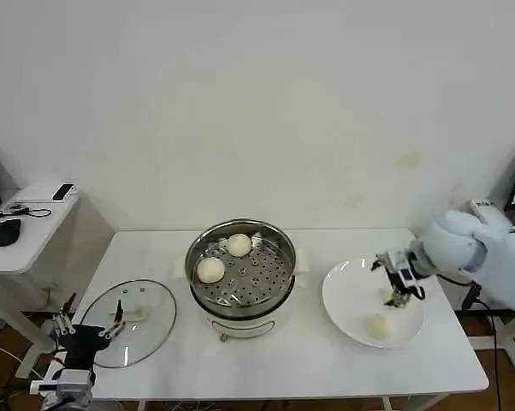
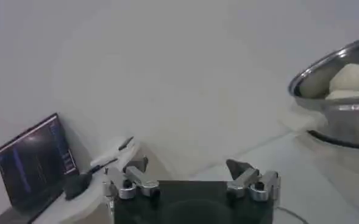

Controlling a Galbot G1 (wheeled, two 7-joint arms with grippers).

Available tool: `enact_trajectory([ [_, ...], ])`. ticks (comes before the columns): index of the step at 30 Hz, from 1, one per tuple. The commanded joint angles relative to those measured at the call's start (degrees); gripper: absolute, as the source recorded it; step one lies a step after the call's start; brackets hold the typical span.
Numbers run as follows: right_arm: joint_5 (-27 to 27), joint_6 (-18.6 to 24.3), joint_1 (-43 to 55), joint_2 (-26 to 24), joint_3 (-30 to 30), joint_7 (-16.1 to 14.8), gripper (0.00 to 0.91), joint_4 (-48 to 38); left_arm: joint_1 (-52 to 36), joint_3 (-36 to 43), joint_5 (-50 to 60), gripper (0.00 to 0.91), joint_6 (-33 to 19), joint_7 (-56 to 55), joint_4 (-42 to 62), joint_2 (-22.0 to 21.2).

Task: Take steamed baozi put them in steamer then cover it.

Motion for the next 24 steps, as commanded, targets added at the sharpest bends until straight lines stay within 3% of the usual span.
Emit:
enact_trajectory([
  [1,-5.50,2.57,-20.37,-2.93,14.01,-0.82,0.907,-1.09,0.19,-0.10,0.16,0.907,-0.02,-0.03,0.38,0.05],
  [24,-4.69,1.83,-18.75,6.31,12.62,0.46,0.907,-11.91,0.69,-0.90,0.81,0.907,-0.16,-0.28,1.18,-0.48],
])
